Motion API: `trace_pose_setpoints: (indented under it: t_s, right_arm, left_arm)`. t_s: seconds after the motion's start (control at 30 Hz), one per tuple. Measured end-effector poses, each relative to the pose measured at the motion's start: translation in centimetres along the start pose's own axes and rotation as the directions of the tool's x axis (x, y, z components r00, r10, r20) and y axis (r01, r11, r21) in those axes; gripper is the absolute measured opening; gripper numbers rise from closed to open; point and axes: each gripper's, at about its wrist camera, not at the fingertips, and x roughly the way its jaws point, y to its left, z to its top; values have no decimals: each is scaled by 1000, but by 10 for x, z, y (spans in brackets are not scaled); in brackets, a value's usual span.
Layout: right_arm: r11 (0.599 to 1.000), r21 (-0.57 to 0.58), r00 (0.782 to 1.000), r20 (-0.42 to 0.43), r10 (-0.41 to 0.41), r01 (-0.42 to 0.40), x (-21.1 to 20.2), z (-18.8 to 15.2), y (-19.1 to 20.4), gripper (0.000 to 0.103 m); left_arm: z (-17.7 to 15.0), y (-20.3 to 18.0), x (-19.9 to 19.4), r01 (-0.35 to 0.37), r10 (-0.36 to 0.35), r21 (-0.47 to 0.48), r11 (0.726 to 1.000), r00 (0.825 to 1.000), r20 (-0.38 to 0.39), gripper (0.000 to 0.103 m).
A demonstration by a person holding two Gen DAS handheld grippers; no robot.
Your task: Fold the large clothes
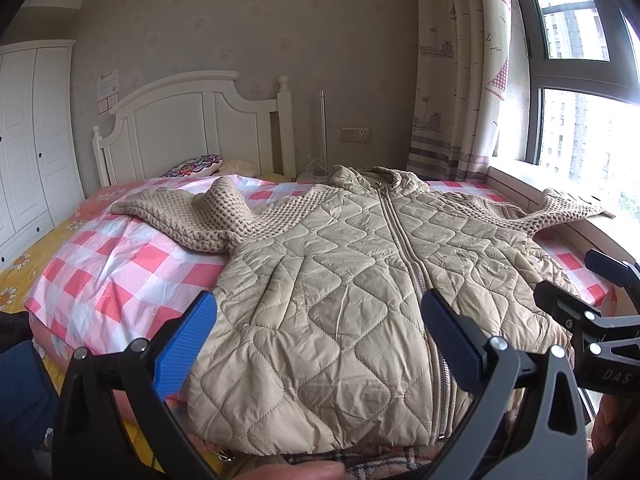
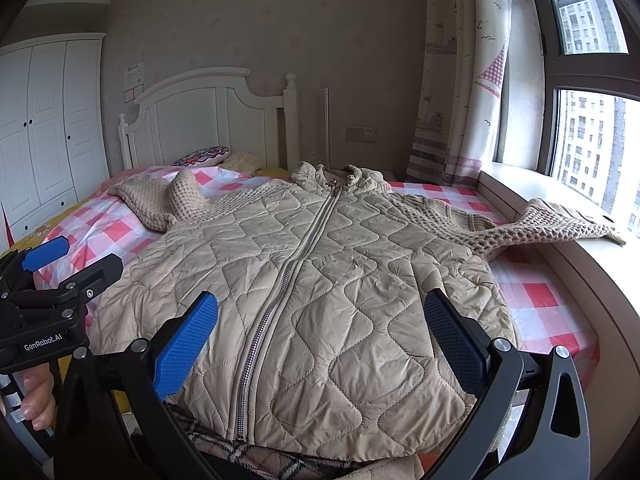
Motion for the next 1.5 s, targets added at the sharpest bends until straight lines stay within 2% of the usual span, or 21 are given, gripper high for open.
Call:
trace_pose_setpoints:
  t_s: [0.5,0.73,0.87,0.9,0.97,1.07,1.2,1.33,1.37,1.43,1.47,1.5]
  right_arm:
    - [1000,9,1000,-11,8,-8,3,-3,1,99]
    - [998,64,999,-37,18,-16,12,-5,-15,99]
    - [993,118,996,-75,39,-30,26,-3,-38,99]
    - [989,145,996,-88,33,-20,31,-2,-49,99]
    - [978,207,995,-102,18,4,39,3,-71,99]
    - [934,352,992,-125,-19,63,54,9,-124,99]
    - [860,466,976,-161,-147,207,81,20,-197,99]
    - [753,604,965,-177,-193,261,113,27,-271,99]
    - [725,639,966,-174,-190,258,122,28,-286,99]
    - [681,684,966,-173,-194,260,140,30,-309,99]
    - [659,702,963,-178,-203,269,148,31,-319,99]
    - [642,715,960,-182,-212,277,155,32,-328,99]
  left_arm:
    - [-5,0,1,1,-2,-5,1000,1000,-14,101]
    - [-5,-2,15,9,-9,2,1000,998,-62,101]
    - [0,-10,42,6,4,70,998,991,-137,101]
    - [2,-13,54,17,-1,94,995,984,-176,101]
    - [8,-16,82,89,-55,121,989,964,-262,101]
    - [22,-24,131,109,-44,183,977,945,-325,101]
    - [38,-31,195,95,-9,221,971,933,-360,101]
    - [43,-23,246,72,-9,138,988,910,-414,101]
    - [40,-17,258,74,-26,92,993,896,-443,101]
    - [35,-9,272,75,-52,31,997,881,-471,101]
    - [30,-5,276,71,-56,16,997,886,-460,101]
    - [26,-5,276,65,-46,29,997,901,-431,101]
